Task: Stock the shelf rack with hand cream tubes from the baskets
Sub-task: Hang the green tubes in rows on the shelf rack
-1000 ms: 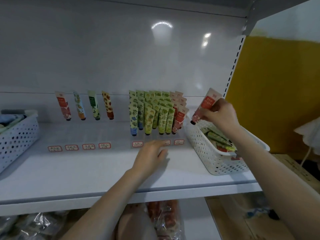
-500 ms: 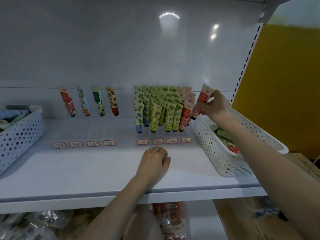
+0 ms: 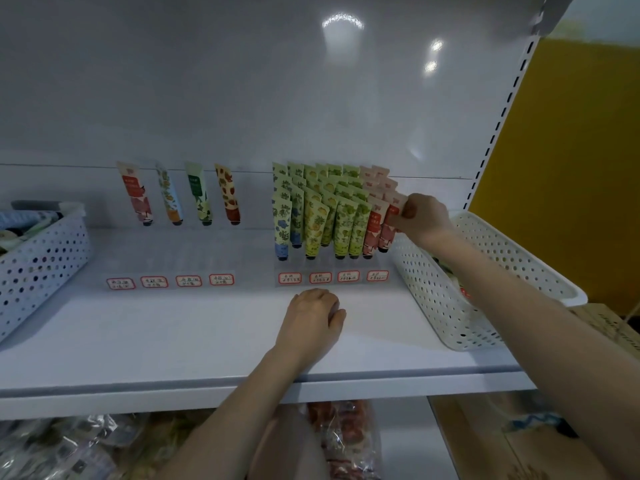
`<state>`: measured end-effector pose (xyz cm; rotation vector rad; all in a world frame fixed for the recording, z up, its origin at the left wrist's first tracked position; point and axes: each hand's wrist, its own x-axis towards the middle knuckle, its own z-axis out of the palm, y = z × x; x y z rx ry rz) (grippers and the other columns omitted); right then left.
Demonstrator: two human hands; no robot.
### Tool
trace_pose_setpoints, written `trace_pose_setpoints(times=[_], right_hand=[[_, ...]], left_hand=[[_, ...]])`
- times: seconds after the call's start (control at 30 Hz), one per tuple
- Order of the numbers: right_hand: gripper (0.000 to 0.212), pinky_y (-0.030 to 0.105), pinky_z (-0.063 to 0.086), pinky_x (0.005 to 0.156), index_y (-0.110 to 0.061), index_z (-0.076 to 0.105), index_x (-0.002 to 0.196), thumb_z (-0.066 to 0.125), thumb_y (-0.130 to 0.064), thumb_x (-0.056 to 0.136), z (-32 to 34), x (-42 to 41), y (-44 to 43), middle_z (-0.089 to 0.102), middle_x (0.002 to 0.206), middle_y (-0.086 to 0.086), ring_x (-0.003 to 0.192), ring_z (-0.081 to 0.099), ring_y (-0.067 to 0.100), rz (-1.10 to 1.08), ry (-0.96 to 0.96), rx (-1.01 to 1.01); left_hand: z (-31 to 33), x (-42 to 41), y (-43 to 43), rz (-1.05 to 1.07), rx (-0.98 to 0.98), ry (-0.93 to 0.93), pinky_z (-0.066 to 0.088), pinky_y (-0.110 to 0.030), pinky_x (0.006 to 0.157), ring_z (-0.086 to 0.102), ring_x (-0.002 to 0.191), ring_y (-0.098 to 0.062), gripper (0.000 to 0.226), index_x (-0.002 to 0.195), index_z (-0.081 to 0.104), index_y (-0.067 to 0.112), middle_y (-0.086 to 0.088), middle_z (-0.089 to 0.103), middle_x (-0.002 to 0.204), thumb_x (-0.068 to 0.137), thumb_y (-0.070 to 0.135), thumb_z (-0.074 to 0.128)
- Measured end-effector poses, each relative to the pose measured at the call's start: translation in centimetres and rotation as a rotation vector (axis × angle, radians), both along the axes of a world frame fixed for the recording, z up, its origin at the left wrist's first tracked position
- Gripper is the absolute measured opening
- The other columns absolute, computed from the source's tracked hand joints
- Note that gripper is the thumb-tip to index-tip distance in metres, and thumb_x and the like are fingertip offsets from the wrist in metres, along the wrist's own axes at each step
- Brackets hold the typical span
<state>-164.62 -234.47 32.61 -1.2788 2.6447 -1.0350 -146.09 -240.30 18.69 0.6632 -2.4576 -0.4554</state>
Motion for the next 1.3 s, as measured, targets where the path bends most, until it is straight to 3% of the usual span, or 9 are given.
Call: trace_pose_setpoints(times=[0.1, 0.23, 0.37, 0.77, 1.0, 1.3], right_hand=[[0.014, 0.022, 0.036, 0.055, -0.004, 0.055, 0.083, 0.060, -0.017, 0.088, 0.03, 0.00, -0.18, 0.067, 0.097, 0.020, 0.079, 0.056, 0.024, 0.002, 0.025, 0.033], [0.019, 0.033, 0.048, 0.077, -0.001, 0.058, 0.102, 0.062, -0.011, 0.086, 0.07, -0.12, -0.09, 0.067, 0.100, 0.015, 0.094, 0.063, 0.028, 0.000, -0.019, -0.044], [0.016, 0.029, 0.047, 0.073, -0.001, 0.060, 0.100, 0.060, -0.010, 0.087, 0.48, -0.18, -0.04, 0.068, 0.096, 0.015, 0.090, 0.065, 0.028, 0.002, 0.036, -0.064], [0.013, 0.041, 0.054, 0.080, 0.002, 0.059, 0.097, 0.054, -0.006, 0.089, 0.35, -0.43, -0.33, 0.067, 0.096, 0.019, 0.088, 0.065, 0.032, -0.001, 0.071, -0.062], [0.011, 0.042, 0.053, 0.084, 0.000, 0.059, 0.097, 0.055, -0.005, 0.089, 0.42, -0.50, -0.19, 0.068, 0.094, 0.019, 0.088, 0.066, 0.031, 0.023, 0.034, -0.081], [0.011, 0.044, 0.053, 0.083, 0.005, 0.059, 0.095, 0.053, -0.003, 0.089, 0.87, -0.37, -0.20, 0.067, 0.094, 0.022, 0.089, 0.065, 0.033, 0.012, 0.054, -0.025]], left_hand=[[-0.02, -0.03, -0.02, 0.002, -0.004, -0.001, 0.043, -0.032, 0.079, 0.052, 0.082, -0.018, 0.022, 0.082, 0.063, 0.008, -0.002, 0.061, 0.084, 0.090, 0.025, 0.050], [-0.06, -0.01, -0.09, 0.000, -0.003, -0.004, 0.043, -0.033, 0.080, 0.052, 0.083, -0.018, 0.023, 0.082, 0.062, 0.008, -0.002, 0.061, 0.085, 0.090, 0.026, 0.050], [-0.05, 0.00, -0.13, -0.004, 0.002, -0.006, 0.042, -0.033, 0.080, 0.051, 0.083, -0.019, 0.023, 0.083, 0.062, 0.008, -0.002, 0.061, 0.085, 0.091, 0.026, 0.049], [0.10, -0.08, -0.07, -0.006, 0.003, 0.001, 0.041, -0.031, 0.076, 0.049, 0.078, -0.017, 0.023, 0.077, 0.060, 0.008, -0.001, 0.058, 0.079, 0.090, 0.024, 0.050], [0.04, -0.07, -0.05, -0.006, 0.014, 0.008, 0.037, -0.028, 0.070, 0.048, 0.076, -0.018, 0.024, 0.073, 0.057, 0.008, -0.001, 0.055, 0.075, 0.090, 0.023, 0.051], [-0.09, -0.10, -0.16, -0.006, 0.010, 0.003, 0.039, -0.028, 0.075, 0.049, 0.078, -0.017, 0.024, 0.076, 0.059, 0.008, -0.001, 0.057, 0.078, 0.090, 0.025, 0.050]])
